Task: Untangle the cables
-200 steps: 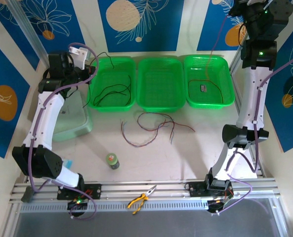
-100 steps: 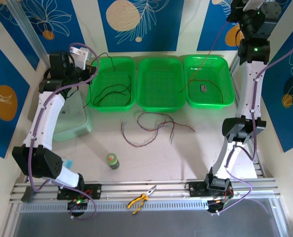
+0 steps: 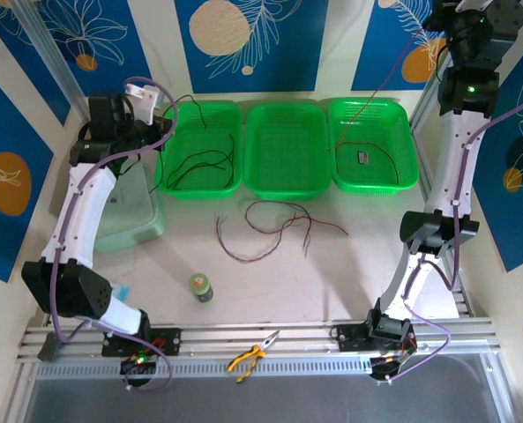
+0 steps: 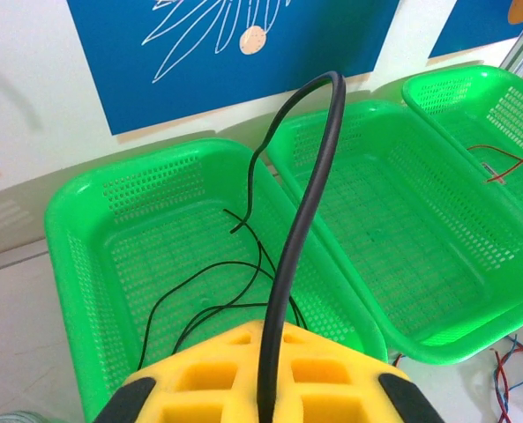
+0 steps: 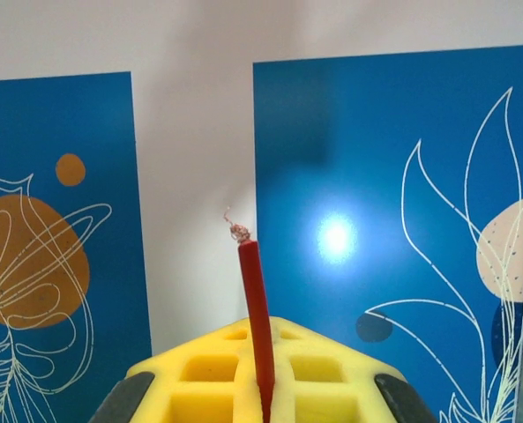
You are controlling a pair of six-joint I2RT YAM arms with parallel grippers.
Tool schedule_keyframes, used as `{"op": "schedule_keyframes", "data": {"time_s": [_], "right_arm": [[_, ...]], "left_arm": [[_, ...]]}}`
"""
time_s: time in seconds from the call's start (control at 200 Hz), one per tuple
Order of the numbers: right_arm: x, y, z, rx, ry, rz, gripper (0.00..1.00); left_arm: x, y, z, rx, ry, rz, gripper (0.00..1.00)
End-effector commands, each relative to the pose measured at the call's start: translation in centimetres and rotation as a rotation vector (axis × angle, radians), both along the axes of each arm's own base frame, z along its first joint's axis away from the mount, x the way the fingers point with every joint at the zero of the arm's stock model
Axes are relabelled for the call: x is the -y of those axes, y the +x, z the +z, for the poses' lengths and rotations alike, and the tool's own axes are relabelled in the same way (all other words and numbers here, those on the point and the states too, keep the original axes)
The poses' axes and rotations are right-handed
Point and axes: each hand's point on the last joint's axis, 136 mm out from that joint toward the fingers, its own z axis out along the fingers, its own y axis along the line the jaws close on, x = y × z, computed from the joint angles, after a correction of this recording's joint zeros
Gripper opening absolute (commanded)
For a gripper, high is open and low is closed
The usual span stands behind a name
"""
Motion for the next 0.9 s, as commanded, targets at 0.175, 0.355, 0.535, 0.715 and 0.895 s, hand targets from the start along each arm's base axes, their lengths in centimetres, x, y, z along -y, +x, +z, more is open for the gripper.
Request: {"op": "schedule_keyframes", "data": {"time_s": [0.175, 0.355, 0.535, 0.715, 0.895], "right_arm": [[0.4, -0.9, -0.1, -0.031, 0.024, 0.000, 0.00], [2.4, 0.2, -1.7, -0.062, 0.027, -0.041, 0.00], [4.9, -0.9, -0.9, -0.044, 0.067, -0.075, 0.00], [6.1, -1.8, -1.2, -0.067, 0.117, -0.075, 0.00], [5.9, -1.9, -2.0, -0.106, 0.145, -0.061, 0.00]], "left_arm": [[0.5, -0.4, 0.3, 0.003, 0.001, -0.018, 0.00], [0.6, -0.5, 0.2, -0.002, 0.007, -0.024, 0.00], [0.4, -0.5, 0.2, -0.003, 0.012, -0.019, 0.00], [0.8, -0.3, 0.3, -0.003, -0.004, -0.026, 0.00], [0.9, -0.5, 0.0, -0.008, 0.000, -0.031, 0.00]]}}
